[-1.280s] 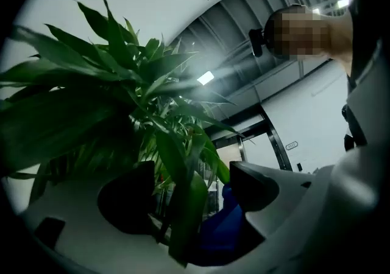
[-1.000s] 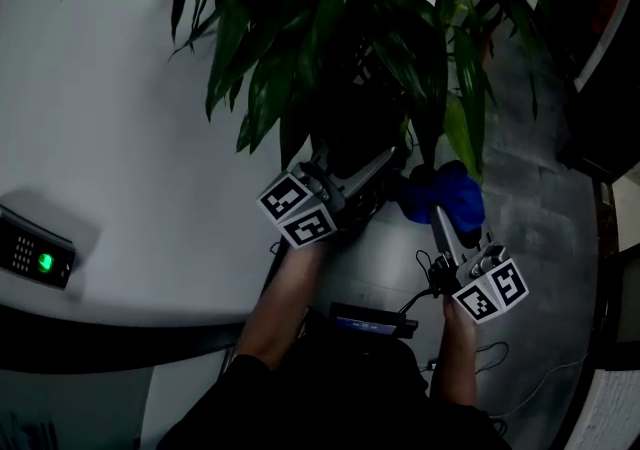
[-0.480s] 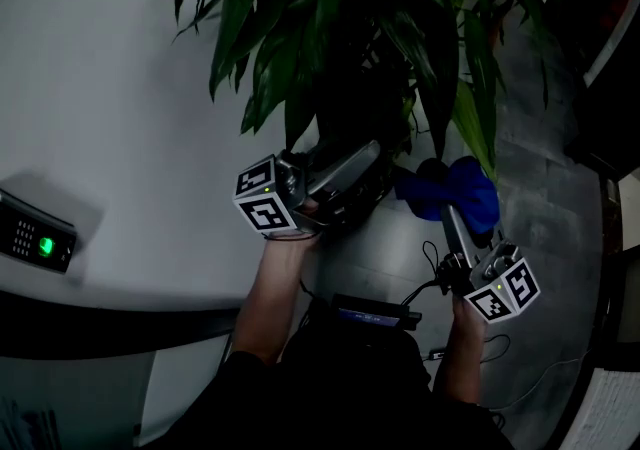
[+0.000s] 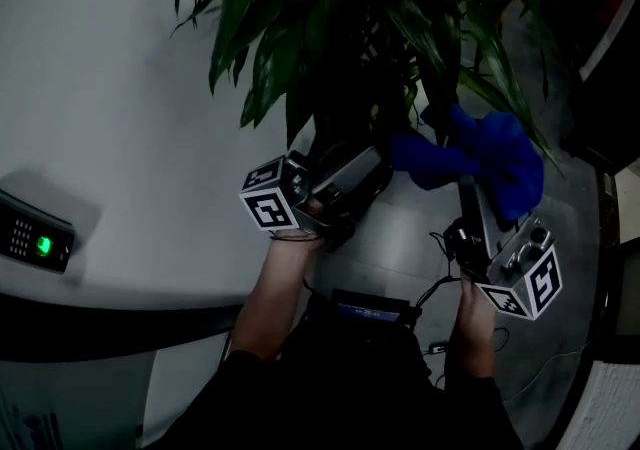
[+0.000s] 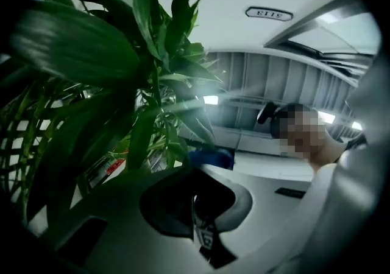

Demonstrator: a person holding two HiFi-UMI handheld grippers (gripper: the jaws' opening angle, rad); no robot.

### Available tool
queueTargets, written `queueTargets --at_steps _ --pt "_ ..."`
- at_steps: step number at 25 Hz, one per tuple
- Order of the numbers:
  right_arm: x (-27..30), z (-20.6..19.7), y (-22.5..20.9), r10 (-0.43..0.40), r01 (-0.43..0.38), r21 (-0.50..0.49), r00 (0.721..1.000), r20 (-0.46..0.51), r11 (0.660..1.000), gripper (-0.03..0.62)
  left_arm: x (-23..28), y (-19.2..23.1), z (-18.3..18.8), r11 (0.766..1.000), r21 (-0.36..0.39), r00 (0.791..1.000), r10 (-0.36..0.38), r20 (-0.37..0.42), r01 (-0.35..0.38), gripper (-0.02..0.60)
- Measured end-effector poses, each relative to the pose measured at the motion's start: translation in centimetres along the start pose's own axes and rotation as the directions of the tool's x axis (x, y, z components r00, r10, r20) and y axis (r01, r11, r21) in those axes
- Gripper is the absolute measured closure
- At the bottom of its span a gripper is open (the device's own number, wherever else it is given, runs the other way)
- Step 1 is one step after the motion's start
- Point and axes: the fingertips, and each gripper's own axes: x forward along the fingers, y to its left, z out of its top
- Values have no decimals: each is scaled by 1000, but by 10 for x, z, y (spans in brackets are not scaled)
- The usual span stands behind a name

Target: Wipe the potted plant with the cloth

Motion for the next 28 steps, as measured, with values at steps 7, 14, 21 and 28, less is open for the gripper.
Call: queueTargets --at_steps 7,14,21,28 --pt "90 5 -27 -109 62 -408 990 -92 911 500 9 -12 -24 988 155 991 25 -129 -5 574" --pt "76 -76 -26 -82 -36 -284 916 -393 958 500 1 -20 -30 991 131 992 -15 -129 32 575" --pt "56 -85 12 20 -69 -98 902 -431 993 500 -5 -25 -23 994 -37 995 -100 -2 100 574" --pt "35 -90 21 33 -28 17 908 -417 999 500 -10 -33 -27 981 -118 987 -146 69 154 562"
